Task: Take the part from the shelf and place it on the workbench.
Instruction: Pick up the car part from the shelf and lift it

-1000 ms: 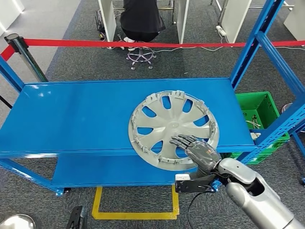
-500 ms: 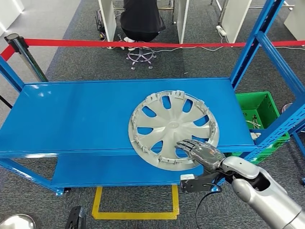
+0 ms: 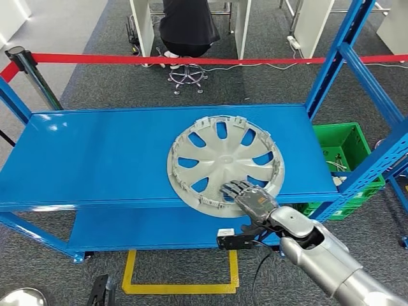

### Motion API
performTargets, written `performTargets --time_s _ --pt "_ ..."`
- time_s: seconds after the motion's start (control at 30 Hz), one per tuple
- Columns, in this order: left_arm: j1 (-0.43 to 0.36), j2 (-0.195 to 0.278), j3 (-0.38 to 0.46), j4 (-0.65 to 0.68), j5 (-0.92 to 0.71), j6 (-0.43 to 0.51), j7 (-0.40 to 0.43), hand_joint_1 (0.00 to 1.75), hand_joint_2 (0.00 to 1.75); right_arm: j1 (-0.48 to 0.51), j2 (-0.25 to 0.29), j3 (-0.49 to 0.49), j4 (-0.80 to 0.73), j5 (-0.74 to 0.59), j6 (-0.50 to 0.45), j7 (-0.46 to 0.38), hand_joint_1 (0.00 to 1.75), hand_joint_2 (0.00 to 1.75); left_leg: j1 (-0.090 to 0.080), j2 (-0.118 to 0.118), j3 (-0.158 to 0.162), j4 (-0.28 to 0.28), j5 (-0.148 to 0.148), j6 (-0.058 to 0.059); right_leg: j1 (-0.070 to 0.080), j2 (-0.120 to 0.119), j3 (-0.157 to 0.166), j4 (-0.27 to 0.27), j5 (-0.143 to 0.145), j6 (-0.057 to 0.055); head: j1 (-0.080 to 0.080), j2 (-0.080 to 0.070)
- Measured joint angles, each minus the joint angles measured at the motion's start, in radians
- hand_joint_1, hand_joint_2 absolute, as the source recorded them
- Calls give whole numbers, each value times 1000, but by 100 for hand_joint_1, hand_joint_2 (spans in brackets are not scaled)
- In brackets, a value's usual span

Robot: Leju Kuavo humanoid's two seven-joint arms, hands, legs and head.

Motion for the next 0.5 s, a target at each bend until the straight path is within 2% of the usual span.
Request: performTargets --time_s 0.2,0.33,0.5 --pt "1 0 0 0 -1 0 0 0 0 -6 68 3 82 52 -76 6 0 175 1 0 2 0 0 -2 1 0 0 0 -1 -3 0 0" --pt "1 0 0 0 -1 0 0 0 0 -5 91 3 106 61 -97 6 175 175 1 0 2 0 1 -2 1 1 0 0 3 1 0 0" --pt "1 0 0 0 -1 0 0 0 0 12 107 -2 112 92 -148 -5 175 175 1 0 2 0 1 -2 1 1 1 0 3 1 0 0"
